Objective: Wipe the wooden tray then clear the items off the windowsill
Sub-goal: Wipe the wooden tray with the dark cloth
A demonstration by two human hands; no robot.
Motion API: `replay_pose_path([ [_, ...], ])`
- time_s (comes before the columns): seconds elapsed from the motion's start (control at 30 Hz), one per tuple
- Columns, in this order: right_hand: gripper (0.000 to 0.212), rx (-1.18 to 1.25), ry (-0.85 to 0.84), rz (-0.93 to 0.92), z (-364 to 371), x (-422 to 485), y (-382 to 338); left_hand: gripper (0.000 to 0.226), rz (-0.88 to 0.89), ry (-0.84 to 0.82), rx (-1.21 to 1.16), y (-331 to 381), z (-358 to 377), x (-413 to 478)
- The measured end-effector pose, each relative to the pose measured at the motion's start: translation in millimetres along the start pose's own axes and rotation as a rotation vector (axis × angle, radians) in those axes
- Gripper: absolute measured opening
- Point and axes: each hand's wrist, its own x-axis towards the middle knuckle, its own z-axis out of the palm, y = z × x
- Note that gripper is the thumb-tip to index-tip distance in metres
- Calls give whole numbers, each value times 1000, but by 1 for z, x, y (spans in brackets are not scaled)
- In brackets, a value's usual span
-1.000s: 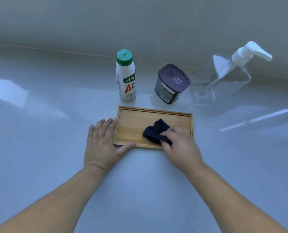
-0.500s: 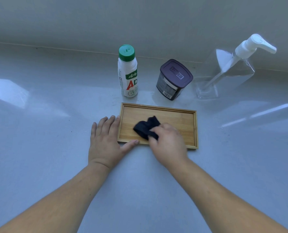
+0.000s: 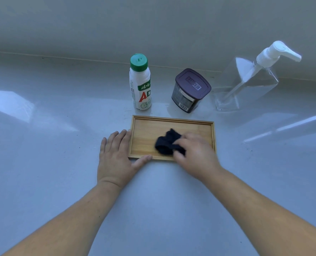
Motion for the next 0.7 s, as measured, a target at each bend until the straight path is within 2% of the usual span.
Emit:
replay_pose_path([
  [0.1, 23, -34, 146, 285, -12, 1, 28, 113, -2, -13, 1, 2, -1, 0],
  [0.17, 23, 13, 205, 397, -7, 19, 13, 113, -5, -26, 5, 2, -3, 0],
  [0.23, 23, 57, 225, 350, 5, 37, -17, 111, -10, -34, 4, 3, -4, 0],
  [0.3, 25, 53, 199, 195, 24, 48, -54, 106, -4, -38, 15, 3, -5, -1],
  [0.37, 22, 52, 161, 17, 45, 48, -89, 92, 1, -39, 17, 1, -3, 0],
  [0.43, 15, 88, 162, -45, 58, 42, -104, 83, -5, -33, 11, -1, -1, 0],
  [0.5, 19, 105, 145, -97, 52, 39, -92, 88, 0, -19, 11, -1, 0, 0],
  [0.6, 29, 43, 22, -138, 30, 26, -43, 105, 2, 7, 18, 1, 0, -1],
  [0.7, 28, -7, 93, 32, 3, 0, 15, 116, -4, 4, 8, 3, -2, -1],
])
